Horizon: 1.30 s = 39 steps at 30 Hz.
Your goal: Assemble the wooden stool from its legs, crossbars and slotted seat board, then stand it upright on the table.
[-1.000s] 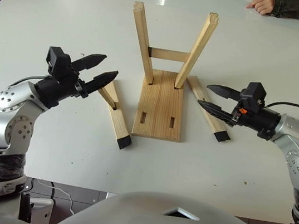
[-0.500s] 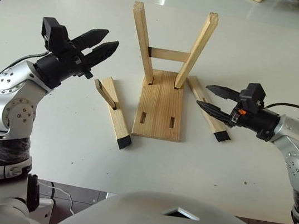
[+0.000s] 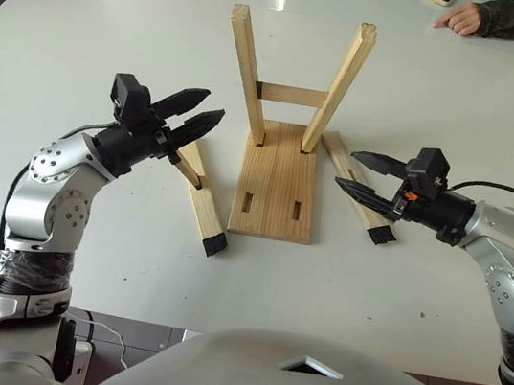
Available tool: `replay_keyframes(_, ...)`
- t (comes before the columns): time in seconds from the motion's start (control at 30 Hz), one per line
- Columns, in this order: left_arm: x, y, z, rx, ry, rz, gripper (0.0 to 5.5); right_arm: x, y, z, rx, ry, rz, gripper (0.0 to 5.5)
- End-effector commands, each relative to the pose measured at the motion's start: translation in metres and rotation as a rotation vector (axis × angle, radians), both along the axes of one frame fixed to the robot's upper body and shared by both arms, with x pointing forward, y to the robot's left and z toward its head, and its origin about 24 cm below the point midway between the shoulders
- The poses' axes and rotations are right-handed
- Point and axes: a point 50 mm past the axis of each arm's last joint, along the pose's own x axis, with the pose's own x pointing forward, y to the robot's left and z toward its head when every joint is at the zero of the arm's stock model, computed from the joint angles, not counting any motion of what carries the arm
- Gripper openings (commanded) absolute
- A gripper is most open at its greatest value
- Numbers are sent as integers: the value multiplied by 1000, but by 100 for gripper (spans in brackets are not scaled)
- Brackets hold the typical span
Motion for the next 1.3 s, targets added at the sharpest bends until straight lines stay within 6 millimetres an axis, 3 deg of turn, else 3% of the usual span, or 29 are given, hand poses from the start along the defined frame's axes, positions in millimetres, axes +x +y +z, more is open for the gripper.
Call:
replay_keyframes(0.03, 4, 5, 12, -53, 26, 37, 234, 0, -1, 3, -10, -18, 2, 257)
replay_keyframes(0.23, -1, -7, 80, -84, -166, -14, 234, 1, 0, 5, 2, -20, 11, 257)
replay_keyframes(0.33, -11, -26, 92, -40, -180, -96, 234, 3, -2, 10, 19, -28, 1, 257)
replay_keyframes(0.4, -19, -39, 75, 63, -116, -135, 234, 3, -4, 11, 25, -31, -11, 257)
replay_keyframes(0.53, -45, -59, 35, 106, 79, -218, 234, 4, -8, 12, 28, -34, -31, 257)
replay_keyframes(0.67, -73, -66, -4, 182, 236, -262, 234, 3, -12, 12, 29, -36, -49, 257)
replay_keyframes(0.8, -84, -55, -31, 223, 347, -214, 234, 0, -13, 10, 29, -30, -63, 257)
replay_keyframes(0.97, -98, -39, -56, 412, 383, -230, 234, -6, -12, 6, 31, -22, -84, 257)
replay_keyframes(1.2, -105, -19, -78, 614, 424, -278, 234, -11, -10, 2, 35, -18, -114, 257)
replay_keyframes(1.3, -103, -8, -78, 653, 427, -282, 234, -12, -9, 2, 39, -21, -125, 257)
